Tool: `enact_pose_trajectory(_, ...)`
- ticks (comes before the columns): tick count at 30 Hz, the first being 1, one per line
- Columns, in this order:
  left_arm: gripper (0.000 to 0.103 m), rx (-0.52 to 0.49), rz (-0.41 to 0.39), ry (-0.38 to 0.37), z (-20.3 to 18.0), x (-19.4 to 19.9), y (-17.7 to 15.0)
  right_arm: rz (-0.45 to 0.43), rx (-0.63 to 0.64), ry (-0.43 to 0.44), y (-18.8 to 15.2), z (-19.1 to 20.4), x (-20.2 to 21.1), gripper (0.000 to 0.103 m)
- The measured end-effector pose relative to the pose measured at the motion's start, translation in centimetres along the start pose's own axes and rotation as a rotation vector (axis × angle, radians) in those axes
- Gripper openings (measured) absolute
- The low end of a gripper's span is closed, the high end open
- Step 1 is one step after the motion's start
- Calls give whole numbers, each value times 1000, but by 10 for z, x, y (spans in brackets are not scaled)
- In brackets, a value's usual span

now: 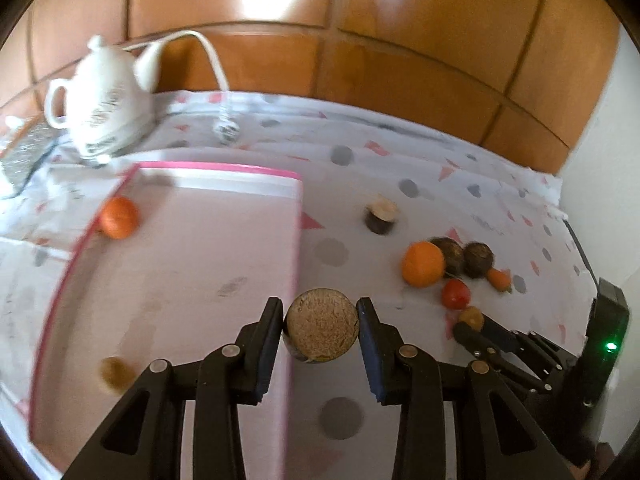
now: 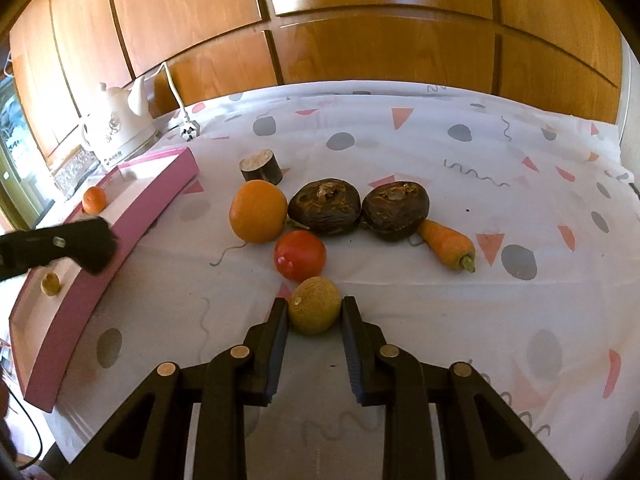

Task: Organize fruits
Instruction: 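Carry the log slice into the pink tray and open the left tool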

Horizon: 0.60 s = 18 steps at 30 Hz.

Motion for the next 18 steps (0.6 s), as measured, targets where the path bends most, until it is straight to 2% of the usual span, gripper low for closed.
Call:
enact_pose_trajectory(4, 38, 31, -37, 58, 27, 10, 5, -1, 13, -19, 0, 1, 0, 26)
enact_pose_trajectory(12, 40, 87, -57, 199, 73, 10, 12, 2, 53, -71, 0, 8, -1, 26)
enact_pose_trajectory(15, 61, 123, -90, 210, 84, 20, 12, 2, 63, -82, 0, 8, 0, 26)
enact_pose_trajectory(18, 63, 127, -118, 213, 88, 31, 9, 3, 72, -95, 0, 10, 0, 26)
Point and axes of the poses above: each gripper's, at about its wrist camera, not at the fingertips, and x roughly against the way its jaws point, z to its left, y to its top, the point moved 4 cm from there along -x, roughly the way its jaws point
